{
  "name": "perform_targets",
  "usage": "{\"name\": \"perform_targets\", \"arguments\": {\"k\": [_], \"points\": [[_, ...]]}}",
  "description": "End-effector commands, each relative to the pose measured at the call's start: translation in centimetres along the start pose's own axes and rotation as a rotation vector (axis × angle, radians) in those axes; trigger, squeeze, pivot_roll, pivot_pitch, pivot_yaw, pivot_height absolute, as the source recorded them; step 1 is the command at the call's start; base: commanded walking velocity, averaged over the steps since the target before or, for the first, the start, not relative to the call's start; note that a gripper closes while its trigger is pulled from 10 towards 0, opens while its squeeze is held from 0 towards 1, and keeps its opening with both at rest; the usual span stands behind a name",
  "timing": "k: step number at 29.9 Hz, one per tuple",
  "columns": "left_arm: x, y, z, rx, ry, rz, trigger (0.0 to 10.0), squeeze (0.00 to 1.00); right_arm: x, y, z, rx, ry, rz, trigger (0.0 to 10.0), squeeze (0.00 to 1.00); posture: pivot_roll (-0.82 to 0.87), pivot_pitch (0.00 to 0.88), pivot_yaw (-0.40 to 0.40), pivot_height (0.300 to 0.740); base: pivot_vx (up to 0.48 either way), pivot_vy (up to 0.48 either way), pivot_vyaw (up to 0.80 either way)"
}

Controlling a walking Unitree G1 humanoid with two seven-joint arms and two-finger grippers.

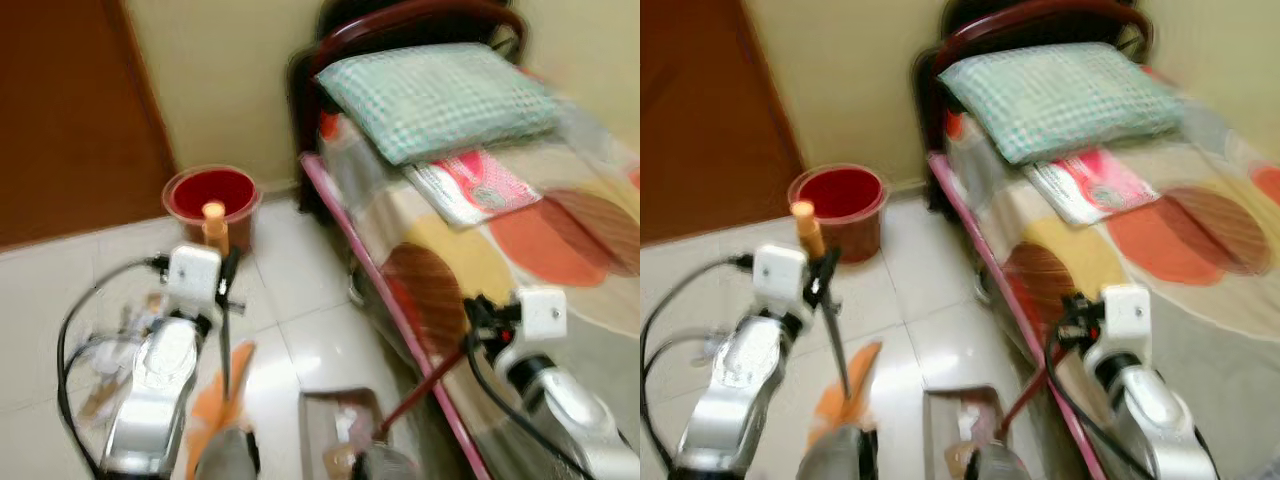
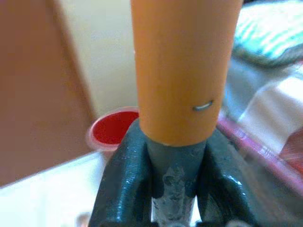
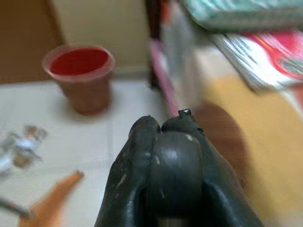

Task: Sweep floor

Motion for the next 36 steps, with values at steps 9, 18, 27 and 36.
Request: {"name": "perform_targets", "arguments": {"k": [9, 18, 27, 36], "points": [[0.1, 0.1, 3.6, 0.183, 0.039, 0.031, 10.0, 0.00, 1.2, 2.3, 3.0, -0.029, 0.058, -0.152, 10.0, 0.00, 0.01, 0.125, -0.023, 0.740, 0.000, 0.000, 0.00], [-0.2, 0.2, 3.0, 0.169, 0.042, 0.032, 10.0, 0.00, 2.8, 3.2, 3.1, -0.065, 0.067, -0.245, 10.0, 0.00, -0.01, 0.103, -0.031, 0.740, 0.179, 0.000, 0.00], [-0.6, 0.0, 2.3, 0.169, 0.030, 0.041, 10.0, 0.00, 4.2, 4.3, 2.6, -0.053, 0.040, -0.296, 10.0, 0.00, 0.00, 0.100, -0.057, 0.740, 0.350, 0.000, 0.22], [-0.5, 0.2, 2.5, 0.192, 0.019, 0.030, 10.0, 0.00, 4.7, 4.8, 2.9, -0.032, 0.035, -0.313, 10.0, 0.00, 0.00, 0.104, -0.068, 0.740, 0.373, 0.000, 0.21]]}}
Point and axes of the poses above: a point about 5 cm out from each wrist's last joint towards the gripper, its own y axis pointing out of the wrist towards the gripper, its own x axis along the axis of the wrist's last joint, z = x × y, the point moved 4 cm from there along y, pointing out of the wrist towards the gripper, and after that the axes turned 6 degrees about y, right-handed, at the moved point
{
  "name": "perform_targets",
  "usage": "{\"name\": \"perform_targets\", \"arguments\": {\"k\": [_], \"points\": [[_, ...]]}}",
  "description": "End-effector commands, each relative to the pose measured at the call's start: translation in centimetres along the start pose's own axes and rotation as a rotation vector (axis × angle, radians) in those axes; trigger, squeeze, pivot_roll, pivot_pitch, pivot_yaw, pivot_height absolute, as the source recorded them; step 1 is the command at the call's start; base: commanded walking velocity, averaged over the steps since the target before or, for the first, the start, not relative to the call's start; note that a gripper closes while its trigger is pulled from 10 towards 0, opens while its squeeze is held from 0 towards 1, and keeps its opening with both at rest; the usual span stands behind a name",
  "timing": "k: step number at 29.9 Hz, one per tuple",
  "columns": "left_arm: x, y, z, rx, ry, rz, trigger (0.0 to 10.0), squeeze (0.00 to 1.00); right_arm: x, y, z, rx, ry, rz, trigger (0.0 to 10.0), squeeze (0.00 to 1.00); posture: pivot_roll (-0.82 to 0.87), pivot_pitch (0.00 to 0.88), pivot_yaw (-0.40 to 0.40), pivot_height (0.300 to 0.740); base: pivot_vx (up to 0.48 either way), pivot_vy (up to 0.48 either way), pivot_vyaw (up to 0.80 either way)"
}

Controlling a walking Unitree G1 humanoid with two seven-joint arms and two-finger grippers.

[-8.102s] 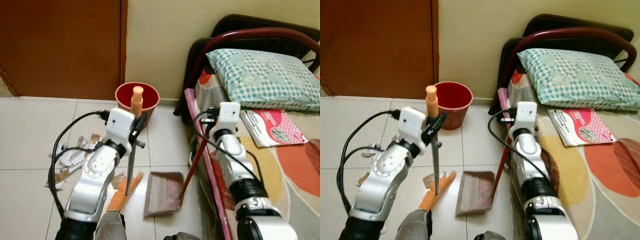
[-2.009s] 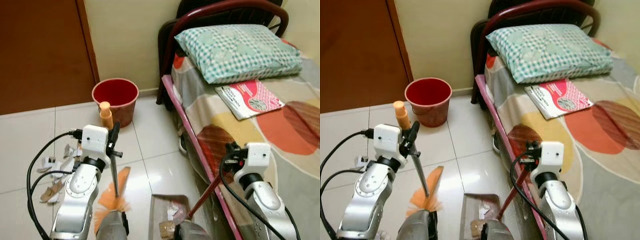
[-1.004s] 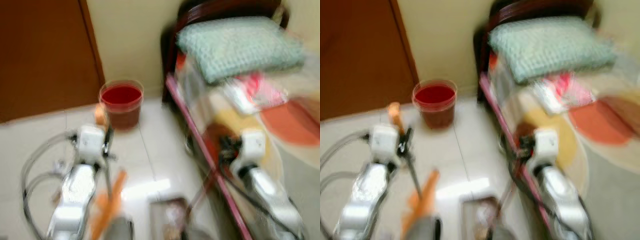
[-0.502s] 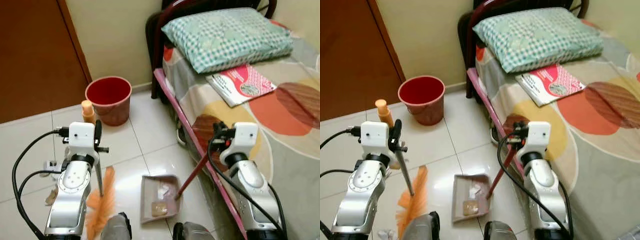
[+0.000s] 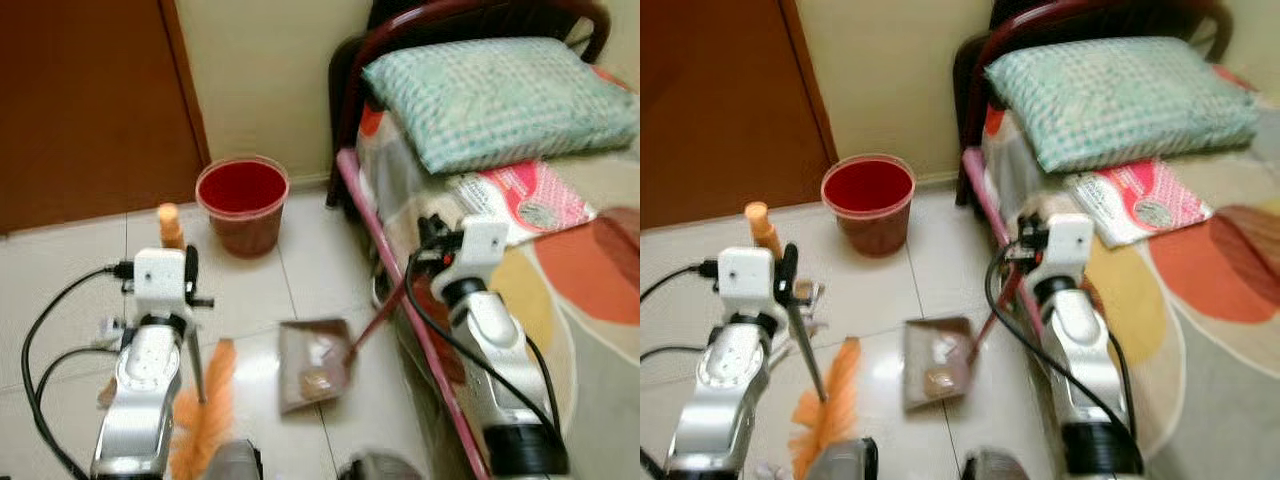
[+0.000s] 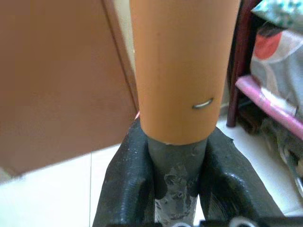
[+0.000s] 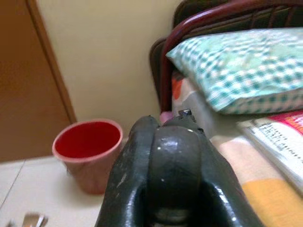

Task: Sweep floor

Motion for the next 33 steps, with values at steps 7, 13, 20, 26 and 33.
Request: {"name": "perform_targets", "arguments": {"k": [7, 13, 20, 26, 33], "points": [[0.2, 0.1, -0.1, 0.007, 0.005, -0.016, 10.0, 0.00, 0.1, -0.3, -1.0, -0.024, -0.014, -0.016, 10.0, 0.00, 0.00, 0.097, -0.071, 0.740, 0.373, 0.041, 0.00], [0.4, 0.4, 0.2, 0.027, 0.007, -0.023, 10.0, 0.00, 0.0, -0.2, -0.9, -0.016, -0.011, -0.014, 10.0, 0.00, 0.00, 0.092, -0.074, 0.740, 0.324, 0.347, 0.00], [0.3, 0.3, 0.7, 0.054, 0.007, -0.023, 10.0, 0.00, -0.1, -0.1, -0.9, -0.014, -0.008, -0.014, 10.0, 0.00, 0.00, 0.092, -0.074, 0.740, 0.296, 0.378, 0.00], [0.2, 0.3, 1.0, 0.072, 0.025, -0.021, 10.0, 0.00, -0.4, -0.1, -0.7, -0.007, 0.000, -0.010, 10.0, 0.00, 0.01, 0.088, -0.071, 0.740, 0.279, 0.392, 0.00], [0.0, 0.4, 1.4, 0.111, 0.032, -0.004, 10.0, 0.00, -0.4, 0.1, -0.7, -0.003, -0.002, -0.009, 10.0, 0.00, 0.01, 0.089, -0.074, 0.740, 0.040, 0.217, 0.00]]}}
Point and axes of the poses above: a point about 5 cm out from each wrist's last joint towards the gripper, its own y axis pointing out of the wrist towards the gripper, its own x axis along the axis of the wrist's last joint, z = x × y, the point moved 4 cm from there along y, pointing out of the wrist towards the gripper, and after that the axes turned 6 degrees about y, right-handed, at the moved point
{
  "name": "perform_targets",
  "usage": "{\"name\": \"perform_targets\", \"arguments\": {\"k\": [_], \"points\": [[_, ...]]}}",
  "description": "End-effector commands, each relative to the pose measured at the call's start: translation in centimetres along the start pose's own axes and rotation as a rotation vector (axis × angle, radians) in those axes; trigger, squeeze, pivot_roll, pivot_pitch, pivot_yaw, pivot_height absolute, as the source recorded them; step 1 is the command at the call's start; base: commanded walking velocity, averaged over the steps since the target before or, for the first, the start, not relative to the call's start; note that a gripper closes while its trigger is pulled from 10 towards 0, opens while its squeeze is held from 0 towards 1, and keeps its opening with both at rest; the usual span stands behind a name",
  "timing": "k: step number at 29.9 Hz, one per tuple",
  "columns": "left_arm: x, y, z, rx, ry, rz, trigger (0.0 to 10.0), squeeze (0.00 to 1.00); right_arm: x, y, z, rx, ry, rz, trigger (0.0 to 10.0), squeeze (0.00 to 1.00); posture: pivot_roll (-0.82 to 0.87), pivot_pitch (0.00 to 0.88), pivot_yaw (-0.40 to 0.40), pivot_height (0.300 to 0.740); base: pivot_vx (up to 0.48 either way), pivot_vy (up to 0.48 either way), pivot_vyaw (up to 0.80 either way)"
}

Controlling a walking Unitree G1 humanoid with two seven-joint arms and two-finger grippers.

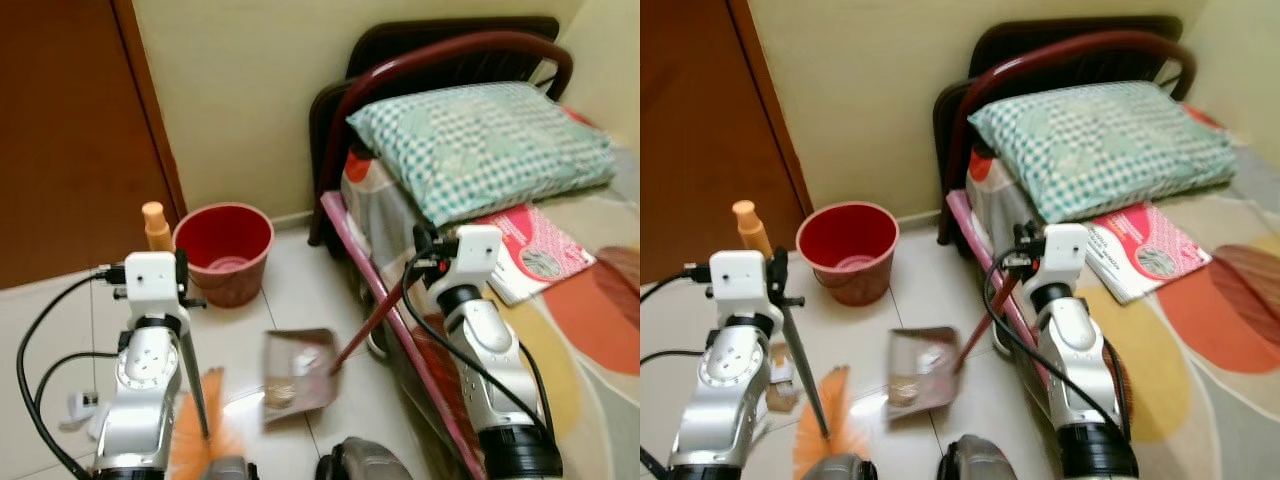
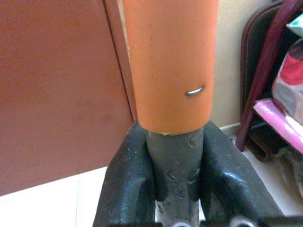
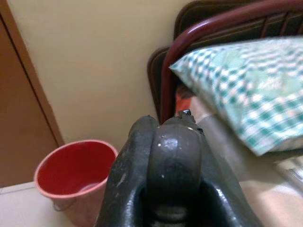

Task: Sweep floor

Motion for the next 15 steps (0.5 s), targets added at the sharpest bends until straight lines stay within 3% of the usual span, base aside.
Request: {"name": "perform_targets", "arguments": {"k": [1, 15], "points": [[1.0, 0.2, 1.4, 0.049, 0.073, -0.042, 10.0, 0.00, 1.2, 0.1, -0.6, -0.014, -0.025, -0.043, 10.0, 0.00, 0.01, 0.090, -0.074, 0.740, 0.000, 0.000, 0.00], [1.2, 0.1, 2.9, 0.150, 0.125, -0.039, 10.0, 0.00, 2.7, 1.6, -0.7, 0.008, -0.007, -0.080, 10.0, 0.00, 0.01, 0.087, -0.074, 0.740, 0.000, 0.000, 0.00]]}}
Point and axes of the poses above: a point about 5 cm out from each wrist's last joint towards the gripper, its own y axis pointing out of the wrist towards the gripper, its own x axis along the axis of the wrist's last joint, z = x × y, the point moved 4 cm from there along y, pointing out of the wrist towards the gripper, and after that the axes turned 6 degrees about y, right-handed, at the moved point
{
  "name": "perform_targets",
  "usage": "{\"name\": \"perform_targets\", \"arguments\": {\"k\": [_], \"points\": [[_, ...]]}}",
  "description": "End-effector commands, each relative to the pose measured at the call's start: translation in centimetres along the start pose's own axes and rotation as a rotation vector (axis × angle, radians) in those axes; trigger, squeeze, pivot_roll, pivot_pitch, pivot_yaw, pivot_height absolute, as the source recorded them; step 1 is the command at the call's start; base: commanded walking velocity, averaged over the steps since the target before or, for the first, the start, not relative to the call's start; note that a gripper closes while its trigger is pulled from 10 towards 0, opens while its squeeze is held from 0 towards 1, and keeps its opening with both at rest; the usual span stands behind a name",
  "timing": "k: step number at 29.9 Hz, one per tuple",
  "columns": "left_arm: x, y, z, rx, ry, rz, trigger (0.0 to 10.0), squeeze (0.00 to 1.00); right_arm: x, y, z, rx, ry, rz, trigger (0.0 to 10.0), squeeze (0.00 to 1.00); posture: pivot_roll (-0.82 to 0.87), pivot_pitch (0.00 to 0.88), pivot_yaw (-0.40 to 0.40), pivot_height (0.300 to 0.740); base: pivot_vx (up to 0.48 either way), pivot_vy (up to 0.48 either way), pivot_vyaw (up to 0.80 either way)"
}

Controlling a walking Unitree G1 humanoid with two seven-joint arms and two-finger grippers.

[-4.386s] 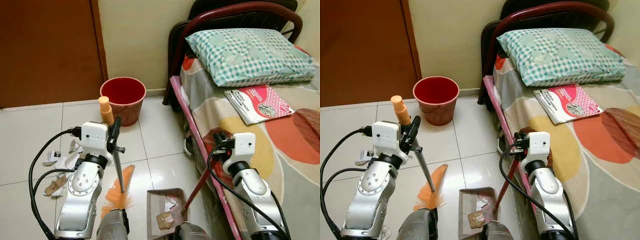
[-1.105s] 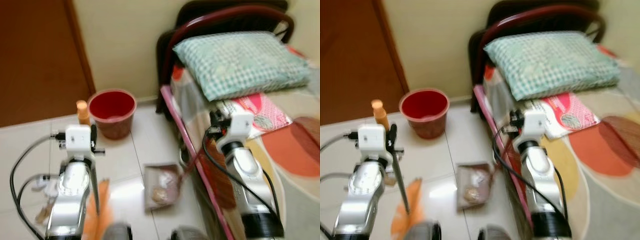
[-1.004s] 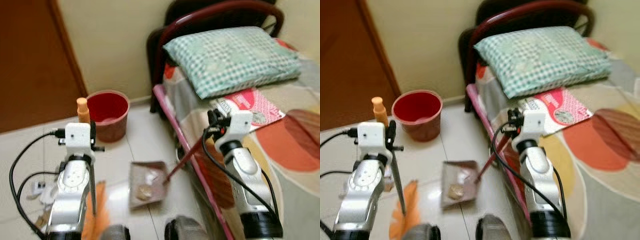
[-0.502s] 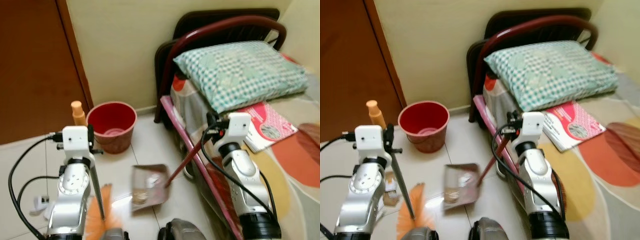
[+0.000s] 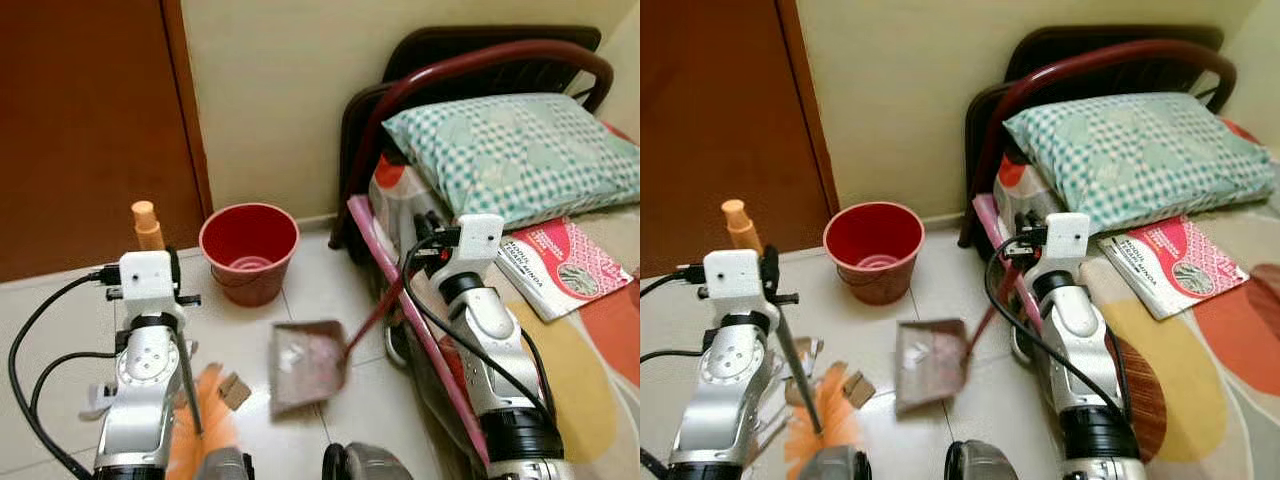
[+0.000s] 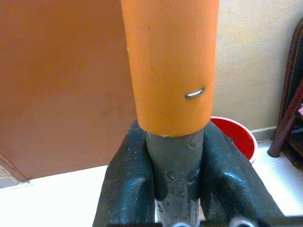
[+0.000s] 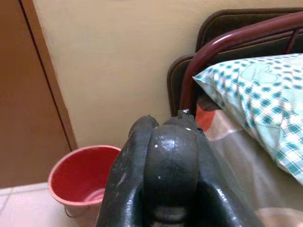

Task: Sweep floor

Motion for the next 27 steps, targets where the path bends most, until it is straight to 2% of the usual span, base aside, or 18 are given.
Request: {"name": "perform_targets", "arguments": {"k": [1, 7, 11, 13, 18, 19, 22, 27], "points": [[1.1, 0.2, 1.4, 0.063, 0.084, -0.042, 10.0, 0.00, 1.5, 0.4, -0.5, -0.001, -0.006, -0.050, 10.0, 0.00, 0.01, 0.087, -0.074, 0.740, 0.000, 0.000, 0.00], [0.8, 0.3, 2.3, 0.118, 0.083, -0.024, 10.0, 0.00, 2.5, 1.0, -0.1, 0.025, 0.029, -0.070, 10.0, 0.00, 0.01, 0.089, -0.075, 0.740, 0.000, 0.000, 0.00], [0.4, 0.2, 2.8, 0.146, 0.083, 0.000, 10.0, 0.00, 4.2, 2.0, 0.5, 0.058, 0.084, -0.101, 10.0, 0.00, 0.01, 0.090, -0.074, 0.740, 0.000, 0.000, 0.00], [0.3, 0.2, 2.9, 0.156, 0.079, 0.009, 10.0, 0.00, 6.2, 3.1, 1.4, 0.096, 0.119, -0.139, 10.0, 0.00, 0.01, 0.091, -0.074, 0.740, 0.000, 0.000, 0.00], [0.2, 0.1, 2.9, 0.161, 0.076, 0.014, 10.0, 0.00, 9.1, 4.6, 2.9, 0.170, 0.170, -0.187, 10.0, 0.00, 0.02, 0.093, -0.080, 0.740, 0.000, 0.000, 0.00], [0.2, 0.1, 2.9, 0.161, 0.076, 0.014, 10.0, 0.00, 9.1, 4.6, 2.9, 0.170, 0.170, -0.187, 10.0, 0.00, 0.02, 0.093, -0.080, 0.740, 0.000, 0.000, 0.00], [0.0, -0.2, 2.8, 0.160, 0.069, 0.023, 10.0, 0.00, 11.4, 5.9, 4.2, 0.229, 0.206, -0.215, 10.0, 0.00, 0.02, 0.097, -0.083, 0.740, 0.000, 0.000, 0.00], [-0.1, -0.4, 2.6, 0.154, 0.063, 0.029, 10.0, 0.00, 13.8, 7.1, 5.6, 0.288, 0.206, -0.259, 10.0, 0.00, 0.03, 0.102, -0.088, 0.740, 0.000, 0.000, 0.00]]}}
Point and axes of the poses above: a point about 5 cm out from each wrist's last joint towards the gripper, its own y axis pointing out of the wrist towards the gripper, its own x axis along the axis of the wrist's last joint, z = x × y, the point moved 4 cm from there along y, pointing out of the wrist towards the gripper, and after that the axes turned 6 degrees about y, right-handed, at the moved point
